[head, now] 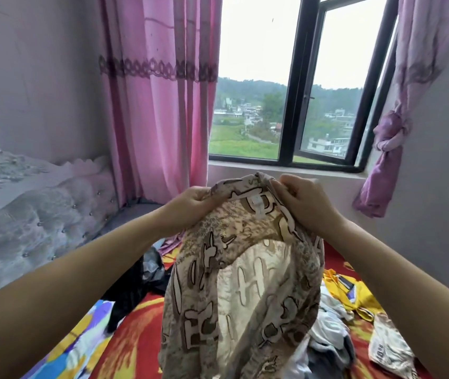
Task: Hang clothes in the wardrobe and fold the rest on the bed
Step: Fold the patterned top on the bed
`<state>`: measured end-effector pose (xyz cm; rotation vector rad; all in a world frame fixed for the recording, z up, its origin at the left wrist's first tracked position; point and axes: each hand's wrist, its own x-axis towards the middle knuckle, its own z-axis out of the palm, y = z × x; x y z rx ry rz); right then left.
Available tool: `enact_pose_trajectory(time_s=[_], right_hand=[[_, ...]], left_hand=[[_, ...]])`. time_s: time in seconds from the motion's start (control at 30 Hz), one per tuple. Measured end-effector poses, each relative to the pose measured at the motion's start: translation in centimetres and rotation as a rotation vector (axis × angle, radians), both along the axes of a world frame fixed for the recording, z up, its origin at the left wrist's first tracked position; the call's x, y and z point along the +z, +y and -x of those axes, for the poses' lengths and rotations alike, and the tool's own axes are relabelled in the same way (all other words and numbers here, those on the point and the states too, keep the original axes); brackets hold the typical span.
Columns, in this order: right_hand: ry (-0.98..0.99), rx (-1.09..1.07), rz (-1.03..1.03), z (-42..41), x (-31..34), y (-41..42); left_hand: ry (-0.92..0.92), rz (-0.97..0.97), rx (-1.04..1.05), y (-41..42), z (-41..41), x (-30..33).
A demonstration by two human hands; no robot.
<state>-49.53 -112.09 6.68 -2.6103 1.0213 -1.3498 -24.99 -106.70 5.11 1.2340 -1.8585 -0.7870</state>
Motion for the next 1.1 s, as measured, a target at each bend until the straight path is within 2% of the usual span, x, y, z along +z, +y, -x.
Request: enact_pose_trajectory(time_s=[0.13, 0.2, 0.27, 0.37, 0.43, 0.5, 0.57, 0.67, 0.73, 0.83, 0.93, 1.03, 1.1], right_hand=[[0.068, 0.129, -0.07, -0.2, -0.2, 0.0], [0.161, 0.167, -0.084, -0.5, -0.4, 0.1], [0.254, 0.161, -0.133, -0.8, -0.6, 0.1], [0.305, 0.134, -0.192, -1.1, -0.2, -0.1], [0.229, 0.148, -0.256, -1.2, 0.2, 0.0], [0.086, 0.224, -0.363, -1.3, 0.6, 0.3], [-0.053, 0.316, -0.439, -1.7, 1.0, 0.9], [-0.169, 0.415, -0.566, -2.4, 0.8, 1.2], [-0.159, 0.404, -0.679, -2.9, 0.1, 0.9], [-0.001, 0.38, -0.728, -2.6, -0.2, 0.4], [0.317, 0.397, -0.724, -2.0, 0.7, 0.2], [0.629, 0.166, -0.606, -2.8, -0.3, -1.2], [0.629, 0.006, -0.518, -4.0, -1.8, -2.1]], left_hand=[[-0.124, 0.284, 0.079, 1.4, -0.6, 1.2], [-0.154, 0.314, 0.058, 1.9, -1.0, 1.8], [-0.232, 0.224, -0.028, 2.5, -1.7, 2.6], [-0.316, -0.142, -0.2, 3.5, -3.3, 3.4], [-0.205, -0.346, -0.354, 4.1, -4.6, 3.3], [-0.072, -0.425, -0.454, 4.7, -5.6, 3.2], [-0.015, -0.454, -0.471, 4.8, -6.1, 3.1], [-0.084, -0.325, -0.285, 4.7, -6.1, 2.9], [-0.134, -0.187, -0.12, 4.7, -6.1, 2.5], [-0.113, -0.029, 0.012, 4.7, -6.4, 2.3], [-0.256, 0.04, 0.039, 4.6, -7.2, 2.7], [-0.355, 0.046, 0.075, 4.5, -8.4, 2.8], [-0.364, 0.007, 0.125, 4.3, -9.0, 2.4]])
